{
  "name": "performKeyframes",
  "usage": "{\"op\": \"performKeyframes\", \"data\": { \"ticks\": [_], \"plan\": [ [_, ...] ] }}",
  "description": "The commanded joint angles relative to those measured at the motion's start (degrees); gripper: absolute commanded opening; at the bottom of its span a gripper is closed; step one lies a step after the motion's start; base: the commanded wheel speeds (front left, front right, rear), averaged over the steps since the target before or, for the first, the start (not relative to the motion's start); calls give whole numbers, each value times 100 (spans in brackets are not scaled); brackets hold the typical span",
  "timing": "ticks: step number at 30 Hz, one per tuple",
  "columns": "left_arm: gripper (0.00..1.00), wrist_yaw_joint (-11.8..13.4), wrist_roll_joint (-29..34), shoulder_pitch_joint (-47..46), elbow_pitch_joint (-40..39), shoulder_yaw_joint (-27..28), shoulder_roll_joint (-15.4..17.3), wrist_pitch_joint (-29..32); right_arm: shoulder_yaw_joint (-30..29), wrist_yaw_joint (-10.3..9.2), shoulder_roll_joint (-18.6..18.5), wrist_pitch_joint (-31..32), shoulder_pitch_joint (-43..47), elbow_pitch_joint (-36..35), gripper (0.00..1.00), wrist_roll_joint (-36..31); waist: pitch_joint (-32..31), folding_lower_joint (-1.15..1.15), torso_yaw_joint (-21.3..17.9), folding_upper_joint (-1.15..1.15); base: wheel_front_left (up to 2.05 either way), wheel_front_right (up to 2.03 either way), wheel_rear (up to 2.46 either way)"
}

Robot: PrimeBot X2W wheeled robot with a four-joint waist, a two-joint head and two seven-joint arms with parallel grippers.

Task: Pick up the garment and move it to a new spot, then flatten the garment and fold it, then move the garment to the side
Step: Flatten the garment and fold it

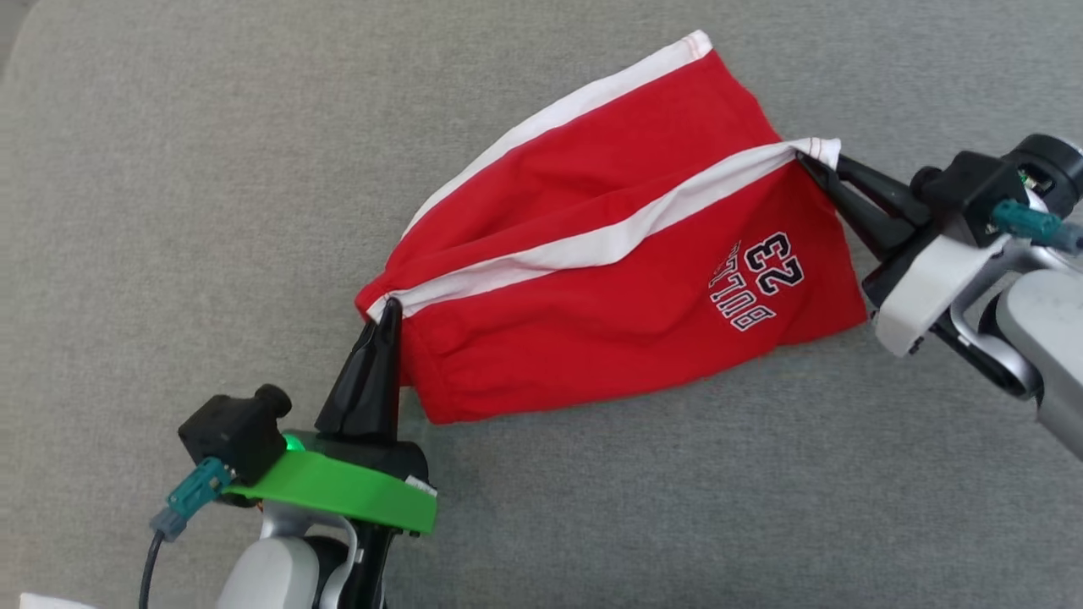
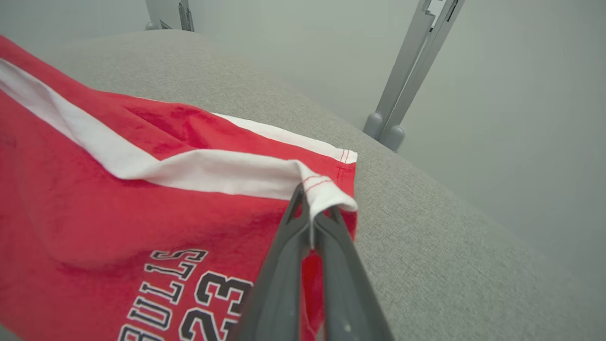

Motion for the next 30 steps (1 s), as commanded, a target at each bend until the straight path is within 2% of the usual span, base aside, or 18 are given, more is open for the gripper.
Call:
{"op": "performKeyframes", "data": {
  "ticks": [1, 7, 18, 30],
  "plan": [
    [0, -1, -29, -201, 37, -42, -57, 13, 164, -6, -30, 55, -253, 183, 0, 188, 381, 0, 452, 0, 0, 0, 0],
    [0, 0, -44, -577, 267, -168, -159, 12, 1045, -6, -22, 253, -1270, 702, 0, 778, 468, 0, 590, 0, 0, 0, 0],
    [0, 129, -168, -964, 686, -218, -276, -130, 1999, -6, -202, 404, -2516, 1379, 0, 1708, 692, 0, 743, 0, 0, 0, 0],
    [0, 203, -193, -1259, 868, -314, -308, -153, 2436, -6, -20, 375, -3038, 1656, 0, 2005, 835, 0, 863, 0, 0, 0, 0]
  ]
}}
